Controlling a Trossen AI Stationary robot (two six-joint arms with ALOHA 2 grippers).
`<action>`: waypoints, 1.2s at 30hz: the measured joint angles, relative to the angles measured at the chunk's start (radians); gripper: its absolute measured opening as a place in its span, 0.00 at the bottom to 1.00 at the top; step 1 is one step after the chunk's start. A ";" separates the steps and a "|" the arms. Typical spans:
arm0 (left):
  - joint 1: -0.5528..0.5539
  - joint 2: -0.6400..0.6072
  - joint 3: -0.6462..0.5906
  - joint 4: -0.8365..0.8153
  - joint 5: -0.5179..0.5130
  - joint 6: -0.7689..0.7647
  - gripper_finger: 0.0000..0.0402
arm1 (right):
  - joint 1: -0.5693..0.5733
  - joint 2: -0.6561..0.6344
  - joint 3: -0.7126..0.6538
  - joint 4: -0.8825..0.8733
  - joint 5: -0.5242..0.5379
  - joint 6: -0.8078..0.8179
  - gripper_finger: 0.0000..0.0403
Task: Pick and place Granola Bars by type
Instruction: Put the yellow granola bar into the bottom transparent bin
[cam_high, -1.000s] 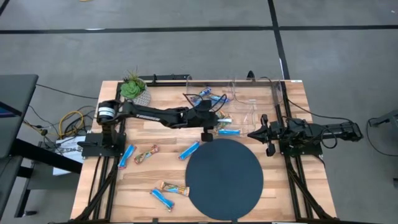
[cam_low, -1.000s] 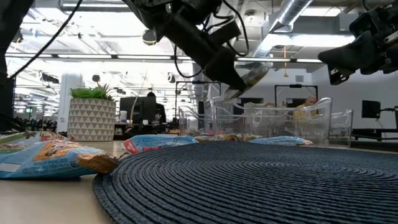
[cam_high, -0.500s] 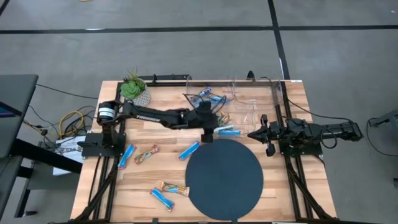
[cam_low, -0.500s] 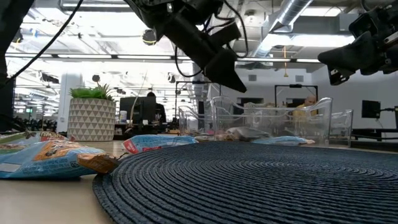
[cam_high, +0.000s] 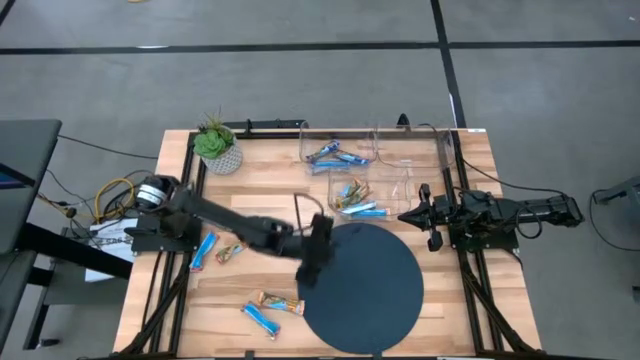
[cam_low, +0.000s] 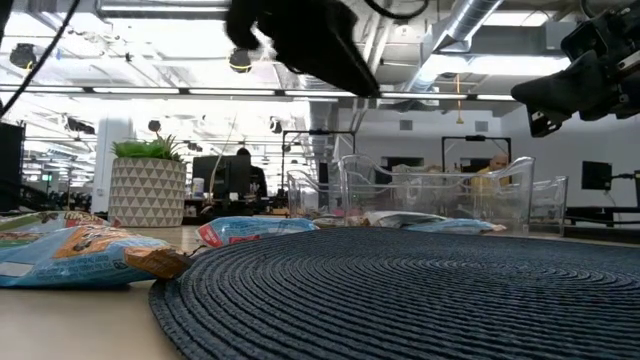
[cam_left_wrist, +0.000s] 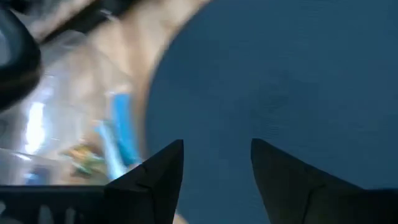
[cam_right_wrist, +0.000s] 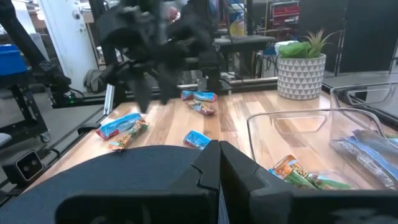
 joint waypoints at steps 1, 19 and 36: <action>-0.027 0.000 0.001 -0.034 0.000 -0.032 0.45 | 0.000 0.000 0.000 0.000 0.000 0.000 0.00; -0.328 0.006 -0.001 -0.407 0.083 -0.521 0.44 | 0.000 0.000 0.000 0.000 0.000 0.000 0.00; -0.345 0.176 -0.001 -0.389 0.198 -0.753 0.44 | 0.000 0.000 0.000 0.000 0.000 0.000 0.00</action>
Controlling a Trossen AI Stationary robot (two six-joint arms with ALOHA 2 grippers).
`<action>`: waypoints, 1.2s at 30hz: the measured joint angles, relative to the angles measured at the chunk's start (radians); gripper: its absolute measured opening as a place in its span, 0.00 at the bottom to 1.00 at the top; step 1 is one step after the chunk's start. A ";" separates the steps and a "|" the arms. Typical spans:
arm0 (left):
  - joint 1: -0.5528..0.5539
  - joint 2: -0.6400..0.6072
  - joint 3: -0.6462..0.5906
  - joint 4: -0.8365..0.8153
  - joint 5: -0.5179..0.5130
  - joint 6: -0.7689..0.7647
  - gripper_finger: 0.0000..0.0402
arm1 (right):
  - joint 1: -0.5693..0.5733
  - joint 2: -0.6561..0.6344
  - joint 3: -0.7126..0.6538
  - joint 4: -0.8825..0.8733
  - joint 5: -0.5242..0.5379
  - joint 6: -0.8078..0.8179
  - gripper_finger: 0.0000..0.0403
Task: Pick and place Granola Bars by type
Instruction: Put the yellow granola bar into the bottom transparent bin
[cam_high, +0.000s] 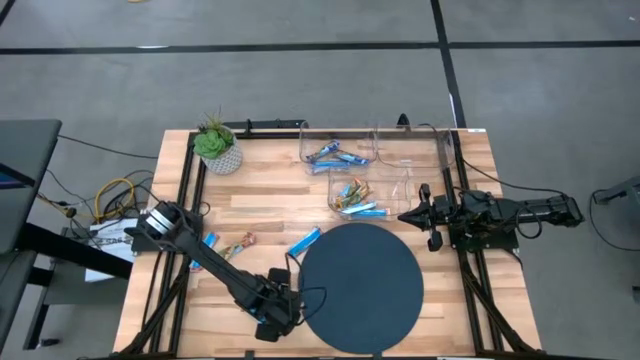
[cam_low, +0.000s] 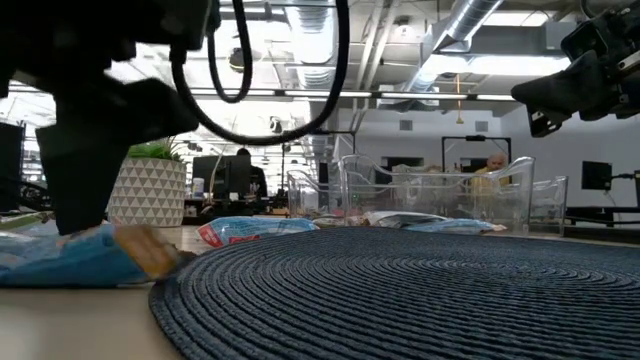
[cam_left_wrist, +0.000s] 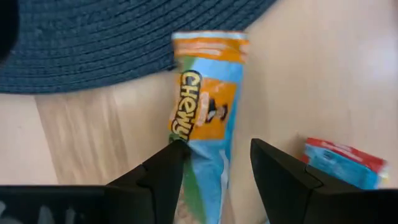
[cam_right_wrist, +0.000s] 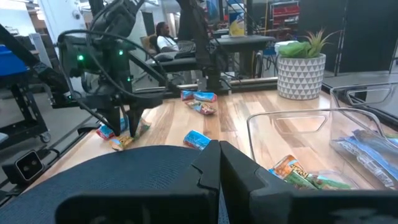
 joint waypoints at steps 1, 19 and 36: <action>0.000 0.008 0.000 0.000 -0.004 -0.005 0.44 | 0.000 0.000 0.000 0.000 0.000 0.000 0.00; 0.003 0.025 -0.001 0.028 -0.060 0.026 0.09 | 0.000 0.000 0.000 0.000 0.000 0.000 0.00; 0.166 -0.227 -0.001 0.369 -0.484 0.424 0.09 | 0.000 0.000 0.000 0.000 0.000 0.000 0.00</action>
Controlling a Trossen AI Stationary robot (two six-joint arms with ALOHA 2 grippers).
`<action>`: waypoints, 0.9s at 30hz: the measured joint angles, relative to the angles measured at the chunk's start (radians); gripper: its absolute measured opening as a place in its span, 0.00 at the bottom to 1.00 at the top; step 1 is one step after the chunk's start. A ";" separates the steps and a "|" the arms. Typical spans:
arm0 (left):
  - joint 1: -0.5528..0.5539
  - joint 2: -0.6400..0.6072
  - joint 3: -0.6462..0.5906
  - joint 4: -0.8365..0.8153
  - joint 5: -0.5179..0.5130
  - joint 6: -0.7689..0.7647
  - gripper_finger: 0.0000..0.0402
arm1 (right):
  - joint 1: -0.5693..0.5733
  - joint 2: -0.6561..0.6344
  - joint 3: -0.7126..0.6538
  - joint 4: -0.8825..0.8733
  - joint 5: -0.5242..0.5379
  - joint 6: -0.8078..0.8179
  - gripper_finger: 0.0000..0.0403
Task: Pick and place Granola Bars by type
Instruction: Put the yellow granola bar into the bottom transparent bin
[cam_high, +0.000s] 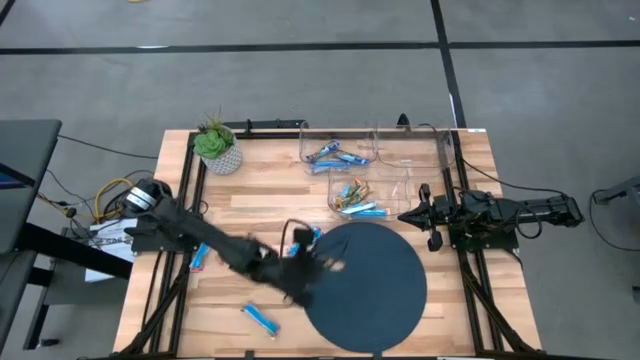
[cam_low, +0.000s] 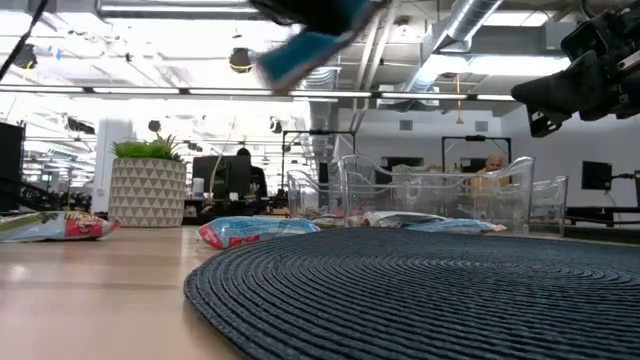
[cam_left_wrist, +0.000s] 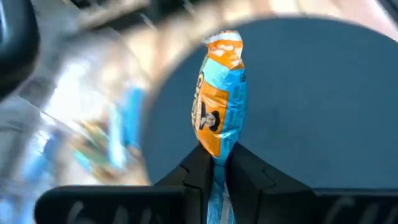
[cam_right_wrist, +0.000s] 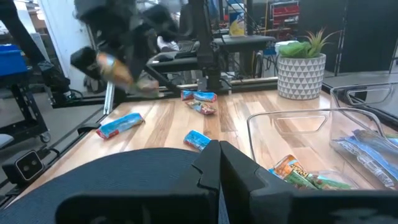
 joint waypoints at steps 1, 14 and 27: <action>0.028 0.000 0.000 0.047 -0.005 0.044 0.08 | 0.000 0.000 0.000 0.000 0.000 0.000 0.00; 0.389 0.096 0.001 0.360 0.247 0.407 0.07 | 0.000 -0.001 0.000 0.001 0.000 0.000 0.00; 0.507 0.183 0.000 0.408 0.306 0.539 0.08 | 0.000 0.000 0.000 0.004 -0.001 0.000 0.00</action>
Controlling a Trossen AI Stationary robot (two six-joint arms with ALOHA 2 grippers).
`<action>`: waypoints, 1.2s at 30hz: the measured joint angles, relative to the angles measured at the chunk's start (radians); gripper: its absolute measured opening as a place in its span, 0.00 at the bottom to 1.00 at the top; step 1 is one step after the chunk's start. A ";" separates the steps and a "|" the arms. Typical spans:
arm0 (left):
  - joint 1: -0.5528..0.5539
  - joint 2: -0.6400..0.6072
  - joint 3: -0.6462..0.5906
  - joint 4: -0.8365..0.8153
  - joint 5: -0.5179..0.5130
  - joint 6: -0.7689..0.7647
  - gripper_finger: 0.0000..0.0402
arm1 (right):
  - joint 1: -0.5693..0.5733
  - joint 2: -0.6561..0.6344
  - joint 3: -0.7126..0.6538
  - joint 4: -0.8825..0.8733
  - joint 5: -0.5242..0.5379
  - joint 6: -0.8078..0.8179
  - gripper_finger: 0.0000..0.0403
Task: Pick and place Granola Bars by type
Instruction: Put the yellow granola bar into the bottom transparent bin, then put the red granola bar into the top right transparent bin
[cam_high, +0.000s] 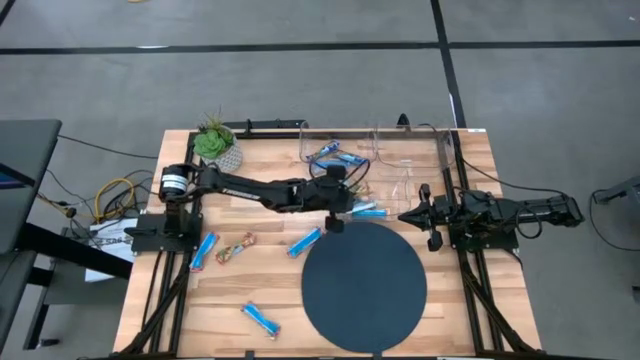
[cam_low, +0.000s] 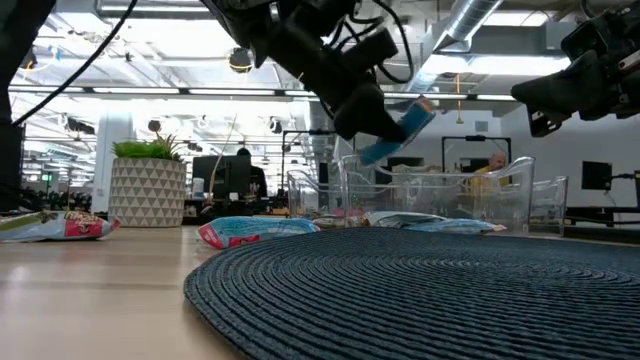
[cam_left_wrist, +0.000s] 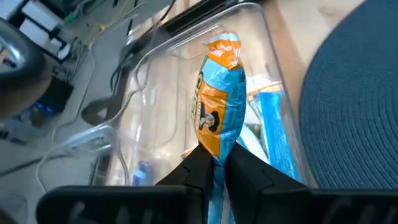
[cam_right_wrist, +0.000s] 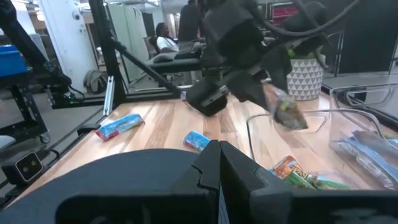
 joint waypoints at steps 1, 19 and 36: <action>0.004 0.000 0.000 -0.006 0.001 -0.014 0.09 | 0.000 0.000 0.000 0.000 0.000 0.000 0.00; -0.063 -0.033 0.000 -0.095 -0.087 -0.075 0.53 | 0.000 0.001 0.000 -0.003 0.001 0.000 0.00; -0.411 -0.149 0.000 -0.640 -0.144 -0.533 0.47 | 0.000 0.001 0.000 -0.003 0.001 0.000 0.00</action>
